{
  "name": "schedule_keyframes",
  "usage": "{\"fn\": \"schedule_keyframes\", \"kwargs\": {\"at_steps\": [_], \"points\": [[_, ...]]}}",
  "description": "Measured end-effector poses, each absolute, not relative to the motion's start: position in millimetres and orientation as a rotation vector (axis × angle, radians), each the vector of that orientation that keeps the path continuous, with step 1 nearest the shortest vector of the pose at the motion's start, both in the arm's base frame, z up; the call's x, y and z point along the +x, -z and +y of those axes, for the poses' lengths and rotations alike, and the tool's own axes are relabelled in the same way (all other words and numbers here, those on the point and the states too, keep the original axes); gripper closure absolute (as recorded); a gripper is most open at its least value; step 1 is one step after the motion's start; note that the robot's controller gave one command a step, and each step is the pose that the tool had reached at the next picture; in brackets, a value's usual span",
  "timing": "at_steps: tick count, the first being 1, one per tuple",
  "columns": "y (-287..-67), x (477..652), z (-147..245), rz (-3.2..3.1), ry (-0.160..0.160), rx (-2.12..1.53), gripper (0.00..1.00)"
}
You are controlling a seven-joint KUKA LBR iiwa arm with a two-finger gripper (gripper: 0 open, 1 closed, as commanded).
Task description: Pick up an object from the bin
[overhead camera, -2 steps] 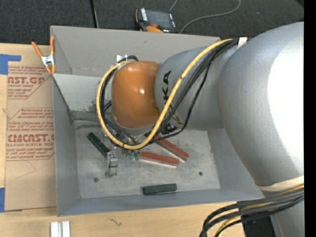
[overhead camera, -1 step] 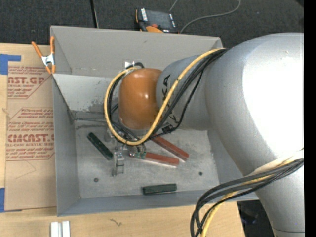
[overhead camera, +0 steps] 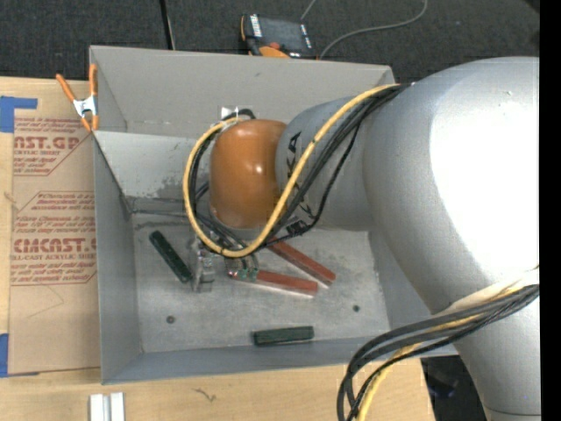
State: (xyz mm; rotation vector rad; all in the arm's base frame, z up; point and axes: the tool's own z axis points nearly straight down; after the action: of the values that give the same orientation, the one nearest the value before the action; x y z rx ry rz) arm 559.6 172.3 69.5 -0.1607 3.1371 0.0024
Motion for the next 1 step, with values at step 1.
{"fn": "schedule_keyframes", "kwargs": {"at_steps": [1], "points": [[-69.5, 559.7, 172.1, 3.137, -0.002, -0.160, 0.00]]}}
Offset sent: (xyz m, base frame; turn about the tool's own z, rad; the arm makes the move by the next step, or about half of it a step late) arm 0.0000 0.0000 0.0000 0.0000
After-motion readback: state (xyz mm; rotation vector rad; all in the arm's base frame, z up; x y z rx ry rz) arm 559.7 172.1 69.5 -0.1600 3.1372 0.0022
